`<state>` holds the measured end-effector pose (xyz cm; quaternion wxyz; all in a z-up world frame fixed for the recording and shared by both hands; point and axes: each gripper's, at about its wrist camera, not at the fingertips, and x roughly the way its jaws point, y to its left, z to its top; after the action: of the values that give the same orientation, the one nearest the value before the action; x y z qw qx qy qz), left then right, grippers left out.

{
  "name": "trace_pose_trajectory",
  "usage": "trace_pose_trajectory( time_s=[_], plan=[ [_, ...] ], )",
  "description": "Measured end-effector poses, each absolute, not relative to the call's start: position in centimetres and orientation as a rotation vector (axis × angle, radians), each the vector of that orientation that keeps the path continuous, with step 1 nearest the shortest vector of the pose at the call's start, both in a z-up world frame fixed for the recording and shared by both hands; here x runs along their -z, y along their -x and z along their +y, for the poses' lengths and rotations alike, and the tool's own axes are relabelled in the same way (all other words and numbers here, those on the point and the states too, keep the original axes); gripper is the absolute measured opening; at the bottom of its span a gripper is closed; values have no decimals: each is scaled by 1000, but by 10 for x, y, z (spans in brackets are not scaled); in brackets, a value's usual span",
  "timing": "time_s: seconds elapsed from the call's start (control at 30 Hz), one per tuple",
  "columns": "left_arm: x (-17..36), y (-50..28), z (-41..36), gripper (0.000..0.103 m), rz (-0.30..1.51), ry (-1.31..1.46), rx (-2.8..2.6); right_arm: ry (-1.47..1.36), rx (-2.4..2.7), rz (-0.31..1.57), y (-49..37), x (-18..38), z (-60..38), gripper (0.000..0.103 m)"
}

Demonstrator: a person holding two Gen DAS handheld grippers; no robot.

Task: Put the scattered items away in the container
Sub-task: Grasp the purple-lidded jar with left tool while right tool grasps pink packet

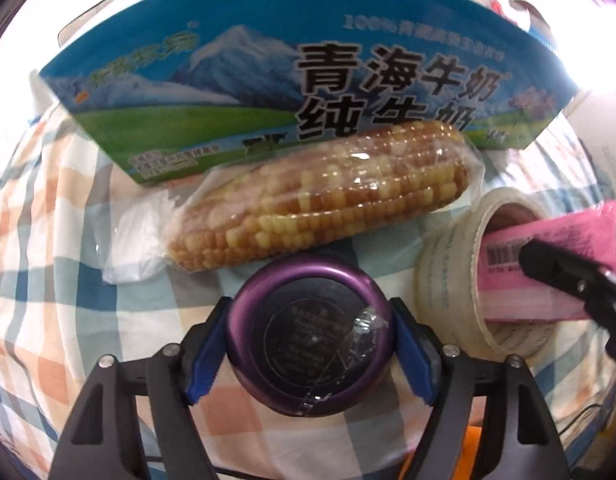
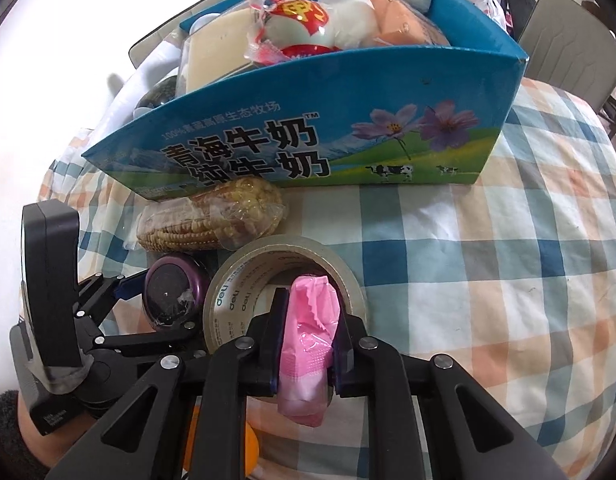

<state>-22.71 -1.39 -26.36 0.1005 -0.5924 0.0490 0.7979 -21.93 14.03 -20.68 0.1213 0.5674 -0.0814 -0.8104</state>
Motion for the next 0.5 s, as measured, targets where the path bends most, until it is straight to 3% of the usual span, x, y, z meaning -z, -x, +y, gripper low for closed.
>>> trace_pose_trajectory(
  time_s=[0.5],
  plan=[
    [196, 213, -29, 76, -3, 1649, -2463, -1573, 2388, -299, 209, 181, 147, 17]
  ],
)
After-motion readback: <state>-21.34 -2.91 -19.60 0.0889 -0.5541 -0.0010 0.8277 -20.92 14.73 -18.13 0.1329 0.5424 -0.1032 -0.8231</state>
